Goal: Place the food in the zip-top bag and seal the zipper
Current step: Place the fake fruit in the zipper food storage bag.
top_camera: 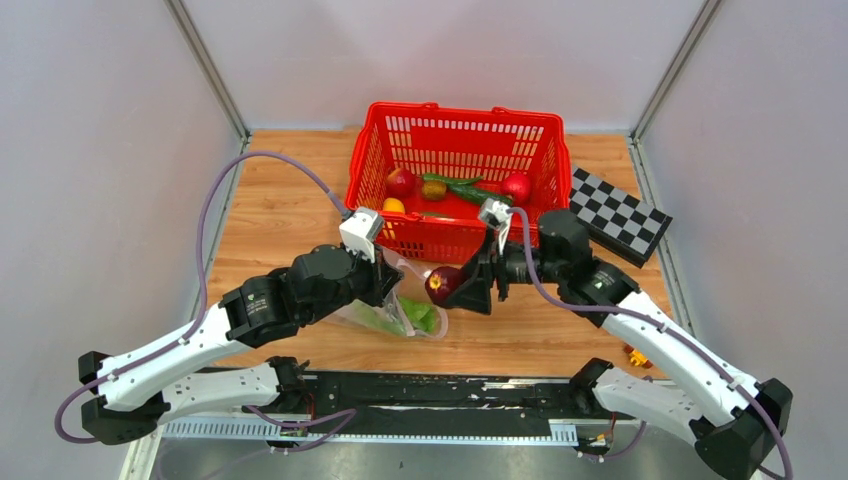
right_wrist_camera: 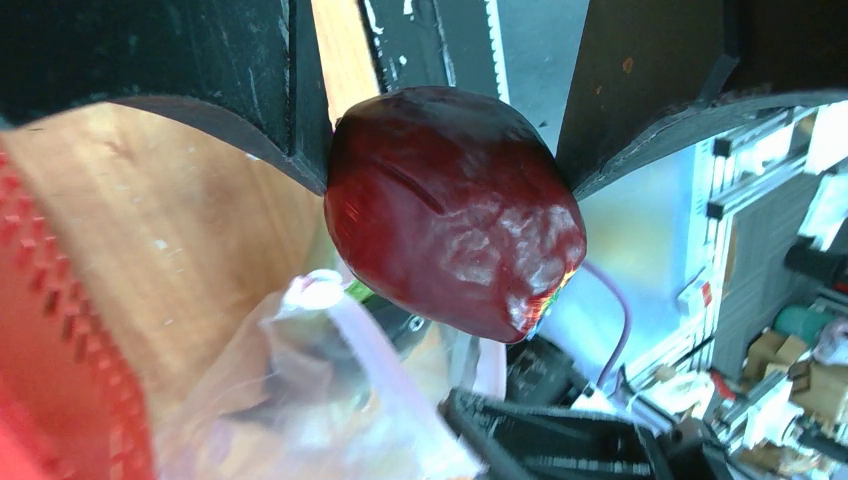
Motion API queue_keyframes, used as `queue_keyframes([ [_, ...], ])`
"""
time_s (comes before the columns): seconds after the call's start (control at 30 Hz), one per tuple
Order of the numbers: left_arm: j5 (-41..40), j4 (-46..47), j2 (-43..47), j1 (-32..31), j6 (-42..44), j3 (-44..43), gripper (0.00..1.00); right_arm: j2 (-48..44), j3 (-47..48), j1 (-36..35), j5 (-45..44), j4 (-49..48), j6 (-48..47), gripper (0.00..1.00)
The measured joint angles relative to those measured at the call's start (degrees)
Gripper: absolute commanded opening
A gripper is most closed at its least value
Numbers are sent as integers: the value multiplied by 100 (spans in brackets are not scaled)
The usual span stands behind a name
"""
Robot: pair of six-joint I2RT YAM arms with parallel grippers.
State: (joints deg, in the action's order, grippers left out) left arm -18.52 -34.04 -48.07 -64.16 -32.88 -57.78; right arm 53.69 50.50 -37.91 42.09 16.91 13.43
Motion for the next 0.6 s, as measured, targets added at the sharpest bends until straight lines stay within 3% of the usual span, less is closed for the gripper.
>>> queue_keyframes([
  [0.17,24,33,0,0,0,0,0,92,-295,-610,-131,-59,138,32],
  [0.6,444,251,-59,2,15,0,0,857,-358,-1091,-1161,-479,686,33],
])
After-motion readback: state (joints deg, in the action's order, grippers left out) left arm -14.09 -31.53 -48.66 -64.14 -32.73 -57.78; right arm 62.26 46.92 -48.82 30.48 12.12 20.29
